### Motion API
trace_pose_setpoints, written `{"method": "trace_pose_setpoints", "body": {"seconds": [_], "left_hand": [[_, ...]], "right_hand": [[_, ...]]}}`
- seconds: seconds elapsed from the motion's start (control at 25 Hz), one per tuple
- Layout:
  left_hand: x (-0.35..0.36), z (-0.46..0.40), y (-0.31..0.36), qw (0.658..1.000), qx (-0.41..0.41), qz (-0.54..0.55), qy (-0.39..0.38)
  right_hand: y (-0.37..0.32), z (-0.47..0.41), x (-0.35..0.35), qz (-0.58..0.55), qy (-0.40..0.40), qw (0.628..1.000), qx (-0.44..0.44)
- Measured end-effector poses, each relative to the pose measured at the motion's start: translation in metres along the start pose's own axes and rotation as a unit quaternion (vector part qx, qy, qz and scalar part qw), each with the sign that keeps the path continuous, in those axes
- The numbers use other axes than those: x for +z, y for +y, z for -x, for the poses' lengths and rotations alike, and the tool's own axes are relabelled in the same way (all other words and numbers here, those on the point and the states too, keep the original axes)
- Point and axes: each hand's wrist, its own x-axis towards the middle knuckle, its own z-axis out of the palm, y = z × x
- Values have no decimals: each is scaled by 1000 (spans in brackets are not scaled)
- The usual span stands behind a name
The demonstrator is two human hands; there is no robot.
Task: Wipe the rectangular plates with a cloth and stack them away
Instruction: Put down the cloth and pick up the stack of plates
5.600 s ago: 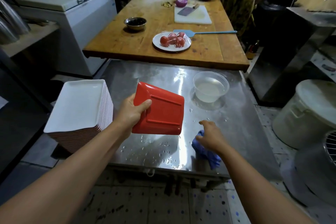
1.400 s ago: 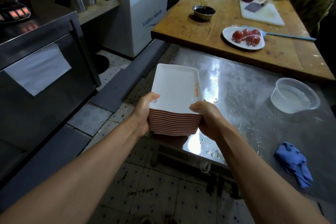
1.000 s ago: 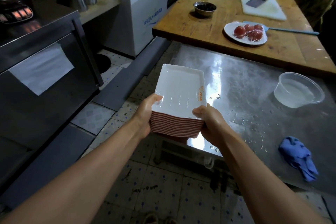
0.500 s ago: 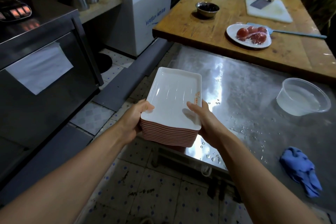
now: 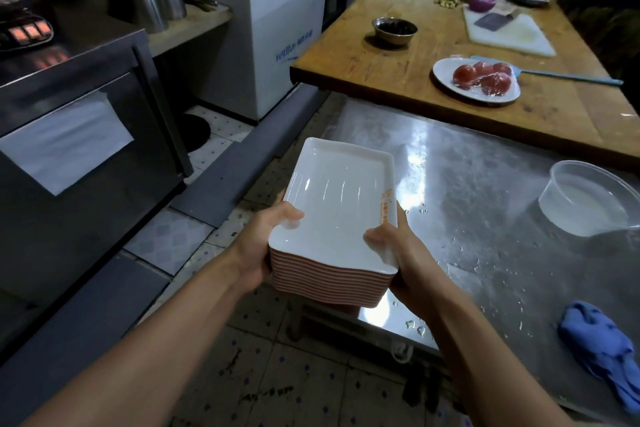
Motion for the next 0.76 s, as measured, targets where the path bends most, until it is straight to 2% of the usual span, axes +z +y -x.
{"method": "trace_pose_setpoints", "body": {"seconds": [0.2, 0.36, 0.64, 0.76], "left_hand": [[-2, 1, -1, 1000, -9, -21, -18], [3, 6, 0, 1000, 11, -29, 1], [16, 41, 31, 996, 94, -1, 11], [26, 70, 51, 987, 155, 12, 35]], "right_hand": [[0, -1, 1, -13, 2, 1000, 0], [-4, 1, 2, -19, 11, 1000, -2], [-53, 13, 13, 6, -19, 1000, -19], [-87, 19, 26, 12, -37, 999, -32]]}}
